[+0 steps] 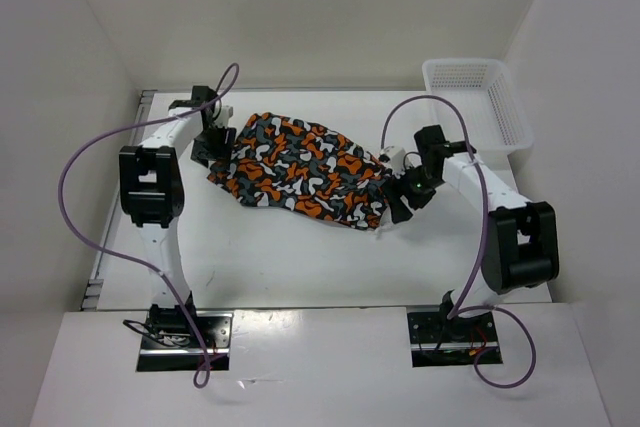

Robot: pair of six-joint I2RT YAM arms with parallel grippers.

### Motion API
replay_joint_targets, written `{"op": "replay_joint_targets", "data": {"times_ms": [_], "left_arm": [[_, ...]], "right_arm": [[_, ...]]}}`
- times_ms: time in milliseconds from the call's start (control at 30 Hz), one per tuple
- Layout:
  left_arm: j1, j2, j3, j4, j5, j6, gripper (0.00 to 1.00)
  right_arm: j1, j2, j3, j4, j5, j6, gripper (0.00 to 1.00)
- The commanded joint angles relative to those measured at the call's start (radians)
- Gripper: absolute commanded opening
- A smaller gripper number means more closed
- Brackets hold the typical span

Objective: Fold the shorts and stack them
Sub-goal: Fold the shorts

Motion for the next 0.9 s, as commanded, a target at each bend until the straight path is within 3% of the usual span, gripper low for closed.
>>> {"op": "replay_joint_targets", "data": {"times_ms": [0, 200, 233, 267, 300, 400, 600, 633, 700, 867], "left_arm": [[0.006, 0.025, 0.001, 0.022, 0.002, 0.004, 0.67], [-0.004, -0.03, -0.113, 0.013, 0.132, 0.004, 0.44], [-0.004, -0.039, -0.136, 0.013, 0.141, 0.004, 0.38], [-0.004, -0.062, -0.159, 0.003, 0.152, 0.004, 0.18], [-0.004, -0.076, -0.182, -0.007, 0.152, 0.004, 0.12], [-0.004, -0.168, -0.297, -0.028, 0.143, 0.004, 0.04], [-0.043, -0.436, -0.586, -0.103, 0.03, 0.004, 0.06], [-0.044, -0.464, -0.619, -0.114, 0.029, 0.004, 0.09], [-0.057, -0.522, -0.676, -0.146, -0.013, 0.004, 0.34], [-0.057, -0.64, -0.586, -0.235, -0.046, 0.004, 0.48]], "right_arm": [[-0.06, -0.05, 0.08, -0.021, 0.002, 0.003, 0.8], [-0.146, -0.05, 0.123, 0.056, -0.047, 0.084, 0.75], [-0.146, -0.05, 0.123, 0.083, -0.047, 0.095, 0.75], [-0.146, -0.05, 0.123, 0.099, -0.047, 0.109, 0.73], [-0.155, -0.038, 0.134, 0.112, -0.047, 0.135, 0.72], [-0.155, -0.027, 0.143, 0.168, -0.067, 0.181, 0.71], [-0.165, -0.027, 0.154, 0.286, -0.129, 0.336, 0.67], [-0.165, -0.027, 0.154, 0.301, -0.152, 0.377, 0.67], [-0.165, -0.027, 0.154, 0.349, -0.153, 0.421, 0.67], [-0.134, 0.039, 0.24, 0.367, -0.058, 0.435, 0.67]]}}
